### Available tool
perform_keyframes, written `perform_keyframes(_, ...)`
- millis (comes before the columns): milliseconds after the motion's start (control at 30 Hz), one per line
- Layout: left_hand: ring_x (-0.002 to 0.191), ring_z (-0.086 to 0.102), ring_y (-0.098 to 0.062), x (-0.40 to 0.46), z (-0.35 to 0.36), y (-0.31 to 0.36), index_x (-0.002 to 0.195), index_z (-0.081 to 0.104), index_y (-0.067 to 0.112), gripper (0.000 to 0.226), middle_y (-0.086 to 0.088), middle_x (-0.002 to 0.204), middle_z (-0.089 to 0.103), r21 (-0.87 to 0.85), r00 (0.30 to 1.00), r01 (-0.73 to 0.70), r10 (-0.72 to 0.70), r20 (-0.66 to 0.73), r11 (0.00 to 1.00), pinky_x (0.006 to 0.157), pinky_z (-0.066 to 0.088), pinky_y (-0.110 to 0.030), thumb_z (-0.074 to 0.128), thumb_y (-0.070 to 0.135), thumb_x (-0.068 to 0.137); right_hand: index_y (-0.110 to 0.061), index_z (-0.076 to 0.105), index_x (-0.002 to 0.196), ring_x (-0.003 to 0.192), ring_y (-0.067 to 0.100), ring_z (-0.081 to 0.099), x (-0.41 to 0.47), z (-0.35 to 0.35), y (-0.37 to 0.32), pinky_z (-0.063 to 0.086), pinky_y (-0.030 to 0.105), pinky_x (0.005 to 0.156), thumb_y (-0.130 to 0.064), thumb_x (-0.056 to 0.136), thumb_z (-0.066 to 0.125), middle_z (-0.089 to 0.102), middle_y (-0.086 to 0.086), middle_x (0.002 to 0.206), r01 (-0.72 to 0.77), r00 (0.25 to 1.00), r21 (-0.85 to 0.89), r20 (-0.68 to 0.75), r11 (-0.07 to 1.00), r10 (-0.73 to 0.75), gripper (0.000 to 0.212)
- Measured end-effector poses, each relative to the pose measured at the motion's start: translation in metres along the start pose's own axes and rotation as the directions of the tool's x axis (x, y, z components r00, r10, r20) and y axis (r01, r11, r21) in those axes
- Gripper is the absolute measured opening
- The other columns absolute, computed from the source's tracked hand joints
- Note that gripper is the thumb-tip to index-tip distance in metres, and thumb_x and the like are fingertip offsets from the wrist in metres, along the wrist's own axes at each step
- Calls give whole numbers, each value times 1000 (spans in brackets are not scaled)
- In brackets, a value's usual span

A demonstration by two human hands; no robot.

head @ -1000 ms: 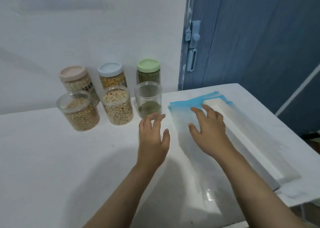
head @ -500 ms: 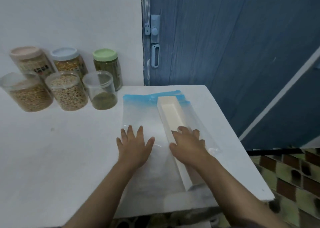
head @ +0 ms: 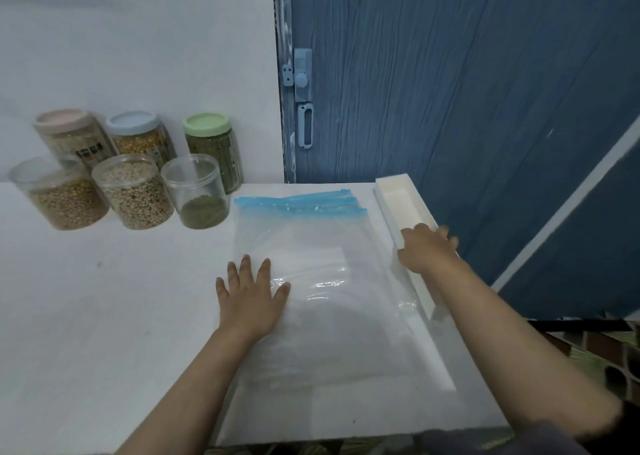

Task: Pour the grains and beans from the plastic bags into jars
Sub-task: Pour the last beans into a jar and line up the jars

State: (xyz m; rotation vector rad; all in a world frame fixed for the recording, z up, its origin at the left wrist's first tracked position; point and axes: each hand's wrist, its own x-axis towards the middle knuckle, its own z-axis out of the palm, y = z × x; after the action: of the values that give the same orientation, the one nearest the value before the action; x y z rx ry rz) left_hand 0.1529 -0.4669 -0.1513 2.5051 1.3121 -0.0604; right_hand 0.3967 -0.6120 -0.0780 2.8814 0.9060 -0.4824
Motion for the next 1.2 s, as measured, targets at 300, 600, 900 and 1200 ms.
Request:
perform_keyframes(300,152,-12,-29,19,-11,-14,158,10,30,68,-6,166,-8,-13,999,-40,41,19,999,122,-4,-48,29,59,100,-25,8,160,151,45,-2,-1,26,-5,1,65,117,-49,106,26,18,3,165,74,991,85,-114,994,-64,62)
perform_keyframes(600,149,18,-26,9,-31,-21,151,37,20,54,-8,162,21,-365,971,-155,73,-228,918,120,19,-43,49,36,101,-28,27,156,152,22,7,-40,37,-40,12,36,122,-38,105,41,16,0,165,462,867,441,-408,769,-286,54)
perform_keyframes(900,143,21,-36,-17,-37,-18,156,17,26,72,-10,155,32,-262,988,157,-149,50,952,113,24,-48,40,60,96,-28,5,160,150,40,8,-45,61,-53,16,47,120,-47,105,36,1,9,167,170,985,376,-68,911,-156,66)
perform_keyframes(1200,131,39,-39,-16,-21,-41,153,32,23,62,-11,148,39,-359,979,30,-99,-176,933,108,29,-42,54,17,96,-17,27,155,126,29,48,-44,56,-40,43,37,100,-22,99,57,52,7,141,193,955,423,-289,886,-70,64)
